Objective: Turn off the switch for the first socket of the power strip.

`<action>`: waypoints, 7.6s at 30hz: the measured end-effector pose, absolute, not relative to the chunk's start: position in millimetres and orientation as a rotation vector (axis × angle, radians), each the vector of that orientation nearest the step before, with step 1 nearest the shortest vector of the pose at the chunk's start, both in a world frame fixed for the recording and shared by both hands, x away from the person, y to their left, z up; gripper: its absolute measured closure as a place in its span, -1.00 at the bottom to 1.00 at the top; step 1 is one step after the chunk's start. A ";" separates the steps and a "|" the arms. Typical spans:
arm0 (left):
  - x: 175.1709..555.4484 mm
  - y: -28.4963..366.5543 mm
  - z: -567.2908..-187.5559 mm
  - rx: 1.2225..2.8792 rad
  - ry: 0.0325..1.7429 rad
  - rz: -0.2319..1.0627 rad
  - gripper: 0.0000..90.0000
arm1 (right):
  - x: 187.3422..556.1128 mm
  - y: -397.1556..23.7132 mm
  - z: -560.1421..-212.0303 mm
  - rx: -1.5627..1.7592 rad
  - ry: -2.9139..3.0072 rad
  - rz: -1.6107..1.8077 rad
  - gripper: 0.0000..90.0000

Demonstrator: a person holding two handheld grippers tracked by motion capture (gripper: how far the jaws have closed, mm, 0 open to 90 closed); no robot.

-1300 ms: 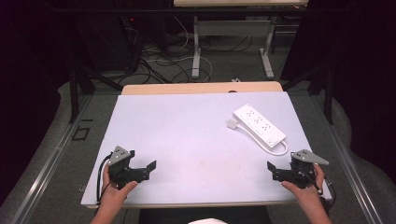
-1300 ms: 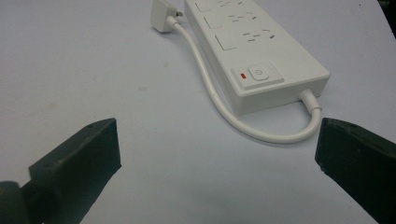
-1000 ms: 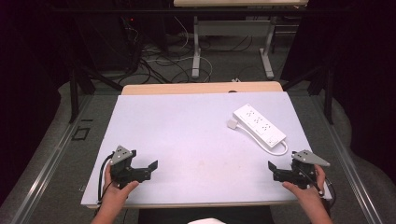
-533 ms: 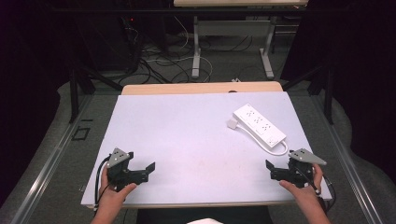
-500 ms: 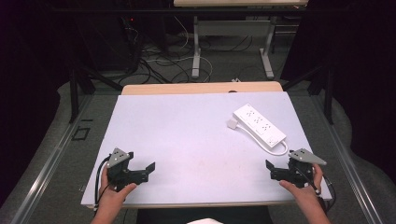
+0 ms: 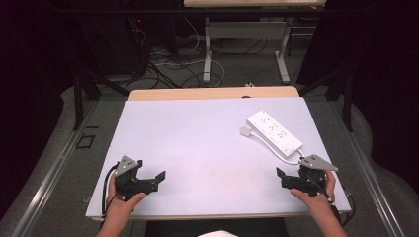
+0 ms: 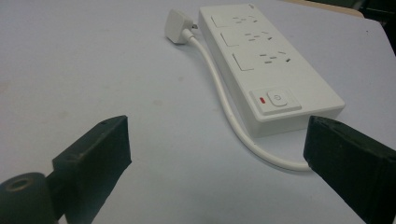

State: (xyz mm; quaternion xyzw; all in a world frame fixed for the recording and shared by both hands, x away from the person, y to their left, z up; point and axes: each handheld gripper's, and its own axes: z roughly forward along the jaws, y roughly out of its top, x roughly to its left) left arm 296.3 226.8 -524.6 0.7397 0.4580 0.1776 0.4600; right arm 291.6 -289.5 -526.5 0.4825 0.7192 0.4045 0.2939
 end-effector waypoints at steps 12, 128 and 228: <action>294.4 230.0 -523.7 1.808 1.141 0.443 -0.96 | 294.6 -287.6 -517.8 1.287 1.935 1.074 -0.62; 294.6 229.4 -524.7 1.813 1.144 0.461 -0.94 | 419.7 -287.3 -462.0 1.375 2.073 0.893 0.14; 295.9 228.5 -526.5 1.825 1.137 0.459 -0.91 | 461.8 -272.5 -519.5 1.547 2.168 0.811 1.00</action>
